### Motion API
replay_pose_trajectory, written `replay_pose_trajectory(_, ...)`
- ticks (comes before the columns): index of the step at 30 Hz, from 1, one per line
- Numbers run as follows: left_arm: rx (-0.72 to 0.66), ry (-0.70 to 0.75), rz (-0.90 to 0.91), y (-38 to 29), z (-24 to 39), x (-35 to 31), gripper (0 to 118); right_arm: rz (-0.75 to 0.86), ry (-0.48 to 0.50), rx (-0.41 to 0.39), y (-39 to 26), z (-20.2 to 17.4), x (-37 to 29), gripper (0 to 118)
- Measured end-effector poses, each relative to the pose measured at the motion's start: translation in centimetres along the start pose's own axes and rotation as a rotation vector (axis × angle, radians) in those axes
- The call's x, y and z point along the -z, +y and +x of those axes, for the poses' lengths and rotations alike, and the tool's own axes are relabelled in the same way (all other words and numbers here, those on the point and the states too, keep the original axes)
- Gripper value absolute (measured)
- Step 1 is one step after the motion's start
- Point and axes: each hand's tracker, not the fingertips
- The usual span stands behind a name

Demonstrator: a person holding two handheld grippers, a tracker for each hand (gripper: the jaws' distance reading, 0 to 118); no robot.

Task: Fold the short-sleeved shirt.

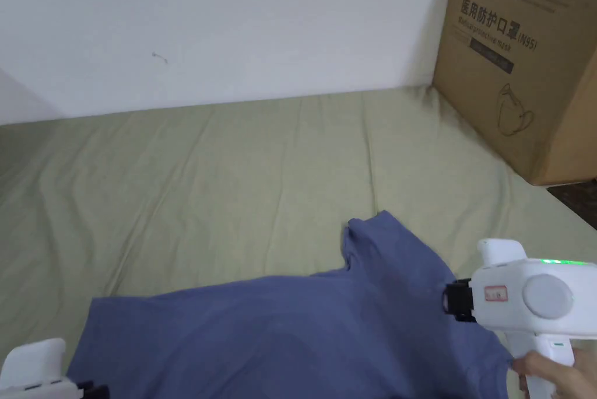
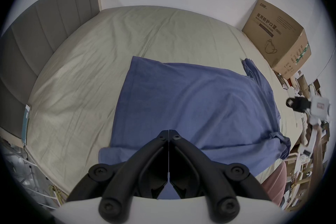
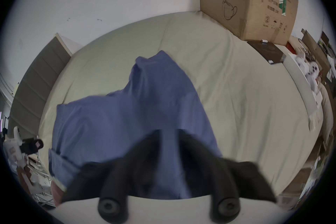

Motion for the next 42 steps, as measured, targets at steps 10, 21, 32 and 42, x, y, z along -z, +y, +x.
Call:
replay_pose_trajectory(10,-0.023,0.032,-0.037,1.5,-1.7,2.7,0,-0.303,-0.085,0.029,6.6,3.6,15.9,96)
replay_pose_trajectory(21,-0.07,0.077,-0.003,4.0,-4.8,3.9,46,-0.164,-0.08,-0.09,6.2,0.7,12.3,7)
replay_pose_trajectory(32,-0.118,0.079,-0.182,13.9,-6.1,19.3,63,-0.167,-0.098,-0.077,6.2,0.1,12.3,7)
replay_pose_trajectory(42,-0.102,0.054,-0.16,14.0,-5.7,13.7,2,-0.107,-0.044,-0.077,6.3,-0.2,7.2,7)
